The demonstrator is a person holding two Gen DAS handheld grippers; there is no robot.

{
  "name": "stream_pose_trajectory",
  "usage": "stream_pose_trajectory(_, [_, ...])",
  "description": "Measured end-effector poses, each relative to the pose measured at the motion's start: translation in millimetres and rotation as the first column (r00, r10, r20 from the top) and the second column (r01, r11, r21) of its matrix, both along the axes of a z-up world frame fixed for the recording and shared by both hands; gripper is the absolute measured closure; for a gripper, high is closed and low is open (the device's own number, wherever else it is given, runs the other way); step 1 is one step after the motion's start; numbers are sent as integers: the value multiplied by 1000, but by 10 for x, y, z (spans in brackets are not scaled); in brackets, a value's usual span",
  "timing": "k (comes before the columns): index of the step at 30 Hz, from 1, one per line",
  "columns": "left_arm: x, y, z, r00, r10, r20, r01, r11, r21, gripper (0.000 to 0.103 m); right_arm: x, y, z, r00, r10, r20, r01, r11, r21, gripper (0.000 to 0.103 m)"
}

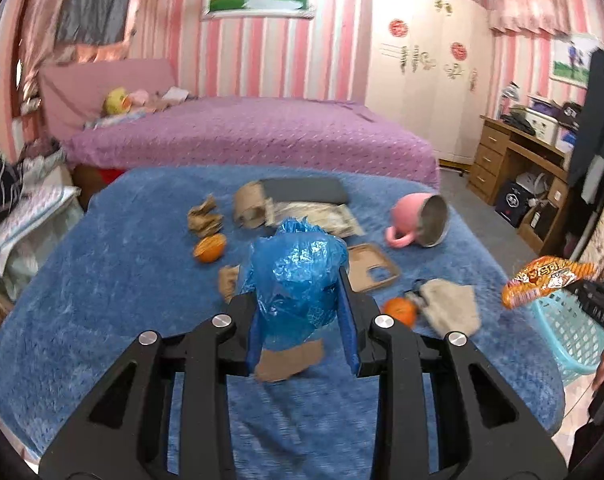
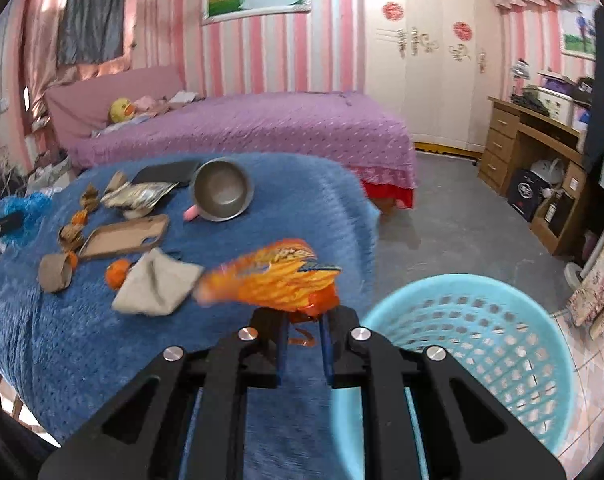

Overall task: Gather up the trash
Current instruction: 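Carry both items to the blue basket and release them inside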

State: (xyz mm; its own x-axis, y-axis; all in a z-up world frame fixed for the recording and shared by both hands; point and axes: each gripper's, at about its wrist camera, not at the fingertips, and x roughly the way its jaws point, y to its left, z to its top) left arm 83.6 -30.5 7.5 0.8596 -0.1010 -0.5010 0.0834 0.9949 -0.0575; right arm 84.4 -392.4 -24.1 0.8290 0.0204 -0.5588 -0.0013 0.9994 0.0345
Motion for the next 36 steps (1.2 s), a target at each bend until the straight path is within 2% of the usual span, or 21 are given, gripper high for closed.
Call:
stream_pose_trajectory(5, [-37, -514, 75, 997, -74, 14, 74, 996, -43, 73, -165, -484, 80, 997, -78, 14, 78, 997, 22, 89])
stream_pose_trajectory(10, [-84, -1146, 40, 985, -169, 17, 169, 985, -23, 73, -352, -919, 68, 987, -161, 10, 160, 986, 35, 89])
stream_pose_trajectory(16, [-188, -1884, -31, 958, -286, 21, 286, 958, -9, 73, -547, -1411, -21, 966, -260, -5, 260, 965, 41, 89])
stream_pose_trajectory(24, [-385, -2872, -143, 902, -431, 26, 430, 902, 37, 73, -701, -1827, -137, 942, -336, -18, 336, 941, 46, 89])
stream_pose_trajectory(28, [-364, -3237, -222, 884, -467, 1, 467, 884, 35, 73, -725, -1952, -185, 932, -361, -28, 362, 930, 55, 89])
stream_pose_trajectory(32, [-157, -3442, -321, 880, -472, -48, 474, 880, 20, 73, -728, -2016, -227, 929, -370, -33, 371, 926, 64, 89])
stream_pose_trajectory(35, [-40, -3549, -413, 874, -480, -83, 483, 876, 20, 68, -725, -2031, -260, 929, -368, -40, 370, 927, 59, 89])
stream_pose_trajectory(36, [-1, -3565, -442, 874, -477, -95, 481, 876, 24, 57, -720, -2041, -266, 929, -368, -42, 370, 927, 61, 89])
